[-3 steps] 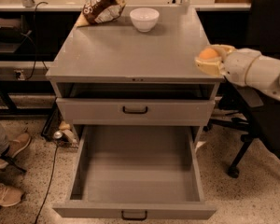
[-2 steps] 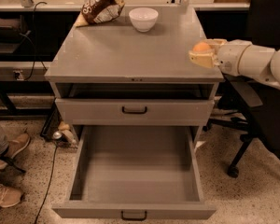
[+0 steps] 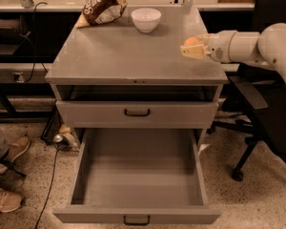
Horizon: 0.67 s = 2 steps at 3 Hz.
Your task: Pick orange from middle drawer and place on counter
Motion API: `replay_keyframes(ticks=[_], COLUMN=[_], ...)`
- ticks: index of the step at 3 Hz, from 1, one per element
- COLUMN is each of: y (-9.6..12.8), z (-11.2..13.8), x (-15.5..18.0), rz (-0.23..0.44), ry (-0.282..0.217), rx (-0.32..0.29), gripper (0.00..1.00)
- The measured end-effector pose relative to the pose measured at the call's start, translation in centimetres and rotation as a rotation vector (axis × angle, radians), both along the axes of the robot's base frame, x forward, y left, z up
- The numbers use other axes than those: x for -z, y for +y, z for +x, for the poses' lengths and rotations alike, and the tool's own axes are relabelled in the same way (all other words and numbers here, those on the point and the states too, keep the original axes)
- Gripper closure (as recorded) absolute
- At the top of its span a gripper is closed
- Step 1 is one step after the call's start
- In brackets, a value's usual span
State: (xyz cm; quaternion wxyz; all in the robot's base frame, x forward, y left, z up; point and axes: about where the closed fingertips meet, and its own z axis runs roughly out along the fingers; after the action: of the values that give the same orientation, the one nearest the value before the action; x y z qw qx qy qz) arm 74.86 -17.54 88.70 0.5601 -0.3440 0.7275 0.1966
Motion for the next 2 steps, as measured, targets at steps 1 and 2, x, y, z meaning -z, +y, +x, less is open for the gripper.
replay_keyframes(ticks=[1, 2], y=[1.4, 2.8], z=[1.7, 3.2], x=[0.9, 2.1], rz=[-0.001, -0.011], ry=[0.027, 0.031], rx=[-0.025, -0.038], gripper=[1.0, 1.0])
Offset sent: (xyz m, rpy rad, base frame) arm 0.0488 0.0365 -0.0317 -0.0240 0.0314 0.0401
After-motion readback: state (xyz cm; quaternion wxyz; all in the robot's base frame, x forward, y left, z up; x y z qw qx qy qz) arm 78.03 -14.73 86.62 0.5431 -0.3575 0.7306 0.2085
